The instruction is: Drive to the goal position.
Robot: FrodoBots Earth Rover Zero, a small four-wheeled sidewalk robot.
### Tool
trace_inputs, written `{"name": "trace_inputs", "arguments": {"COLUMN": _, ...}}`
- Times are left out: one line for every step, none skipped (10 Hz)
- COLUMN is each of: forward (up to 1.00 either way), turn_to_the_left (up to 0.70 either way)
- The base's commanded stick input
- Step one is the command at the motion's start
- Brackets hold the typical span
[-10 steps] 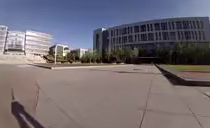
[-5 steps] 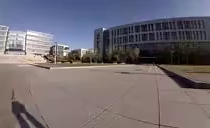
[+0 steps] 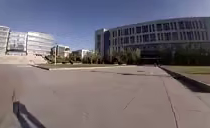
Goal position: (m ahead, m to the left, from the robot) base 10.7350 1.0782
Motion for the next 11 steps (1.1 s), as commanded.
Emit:
{"name": "trace_inputs", "arguments": {"forward": 0.70, "turn_to_the_left": 0.00}}
{"name": "trace_inputs", "arguments": {"forward": 0.70, "turn_to_the_left": 0.00}}
{"name": "trace_inputs", "arguments": {"forward": 0.70, "turn_to_the_left": 0.00}}
{"name": "trace_inputs", "arguments": {"forward": 0.70, "turn_to_the_left": 0.00}}
{"name": "trace_inputs", "arguments": {"forward": 0.70, "turn_to_the_left": 0.00}}
{"name": "trace_inputs", "arguments": {"forward": 0.70, "turn_to_the_left": 0.00}}
{"name": "trace_inputs", "arguments": {"forward": 0.70, "turn_to_the_left": 0.00}}
{"name": "trace_inputs", "arguments": {"forward": 0.70, "turn_to_the_left": 0.00}}
{"name": "trace_inputs", "arguments": {"forward": 0.70, "turn_to_the_left": 0.00}}
{"name": "trace_inputs", "arguments": {"forward": 0.70, "turn_to_the_left": 0.00}}
{"name": "trace_inputs", "arguments": {"forward": 0.70, "turn_to_the_left": 0.00}}
